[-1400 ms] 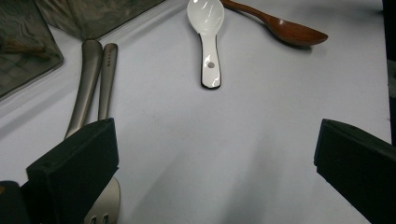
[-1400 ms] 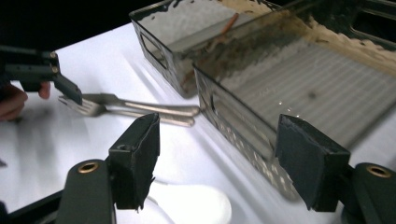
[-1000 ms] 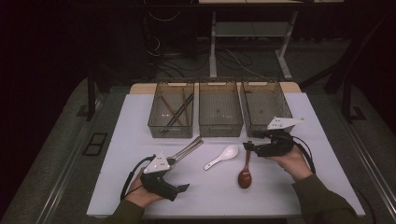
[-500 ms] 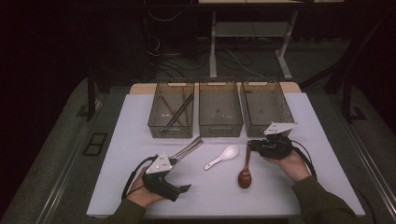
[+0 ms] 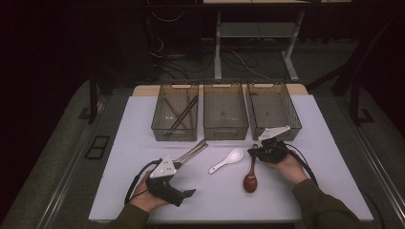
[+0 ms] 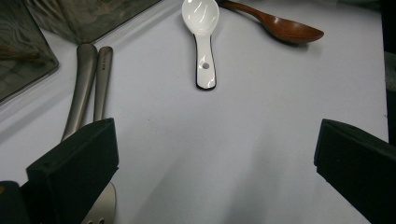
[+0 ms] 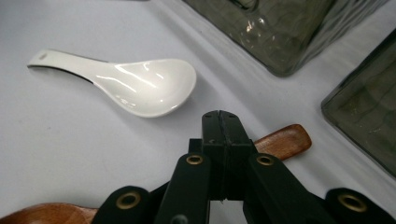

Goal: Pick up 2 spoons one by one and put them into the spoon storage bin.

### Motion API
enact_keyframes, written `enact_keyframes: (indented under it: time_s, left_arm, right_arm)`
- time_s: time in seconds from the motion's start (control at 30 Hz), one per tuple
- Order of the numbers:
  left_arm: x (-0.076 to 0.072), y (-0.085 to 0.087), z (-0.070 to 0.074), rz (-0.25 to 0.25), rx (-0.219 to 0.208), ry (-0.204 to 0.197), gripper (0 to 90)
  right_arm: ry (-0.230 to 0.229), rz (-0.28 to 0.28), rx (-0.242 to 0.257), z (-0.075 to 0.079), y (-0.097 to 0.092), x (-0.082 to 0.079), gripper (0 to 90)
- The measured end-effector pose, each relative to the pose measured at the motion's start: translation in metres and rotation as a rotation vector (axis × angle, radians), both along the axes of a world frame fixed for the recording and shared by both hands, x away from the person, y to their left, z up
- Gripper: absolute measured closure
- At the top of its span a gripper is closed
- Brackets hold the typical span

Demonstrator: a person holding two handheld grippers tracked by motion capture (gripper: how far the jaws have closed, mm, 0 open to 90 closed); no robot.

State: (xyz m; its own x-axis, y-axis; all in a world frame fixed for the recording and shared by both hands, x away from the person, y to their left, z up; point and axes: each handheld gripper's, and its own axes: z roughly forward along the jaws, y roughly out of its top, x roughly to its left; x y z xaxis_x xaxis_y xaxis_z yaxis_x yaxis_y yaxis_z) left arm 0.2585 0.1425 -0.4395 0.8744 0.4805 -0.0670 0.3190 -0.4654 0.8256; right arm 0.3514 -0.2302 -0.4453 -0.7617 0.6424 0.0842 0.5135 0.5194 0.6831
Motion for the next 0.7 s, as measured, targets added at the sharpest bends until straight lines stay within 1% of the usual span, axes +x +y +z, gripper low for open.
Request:
enact_keyframes:
  time_s: [0.1,0.3,0.4,0.53,0.57,0.7]
  left_arm:
    - [0.000,0.000,0.000,0.001,0.002,-0.001,0.0]
    - [-0.001,0.000,0.000,0.001,0.002,-0.003,0.0]
    - [-0.001,0.000,0.000,0.002,-0.001,-0.001,0.0]
    - [-0.001,0.000,0.000,0.002,0.001,-0.001,0.0]
    - [-0.001,0.000,0.000,0.002,0.002,-0.001,0.0]
    - [-0.001,0.001,0.000,0.003,0.006,-0.001,0.0]
  right_arm:
    - [0.001,0.007,-0.009,-0.001,0.001,0.000,89.4]
    - [-0.010,0.015,-0.045,0.000,0.004,-0.003,89.4]
    - [-0.013,0.012,-0.057,0.000,0.002,-0.004,89.5]
    - [-0.015,0.005,-0.088,0.000,-0.002,-0.005,89.5]
    - [-0.010,0.000,-0.083,0.001,-0.003,-0.006,89.5]
    - [-0.012,0.000,-0.100,0.001,-0.007,-0.008,89.5]
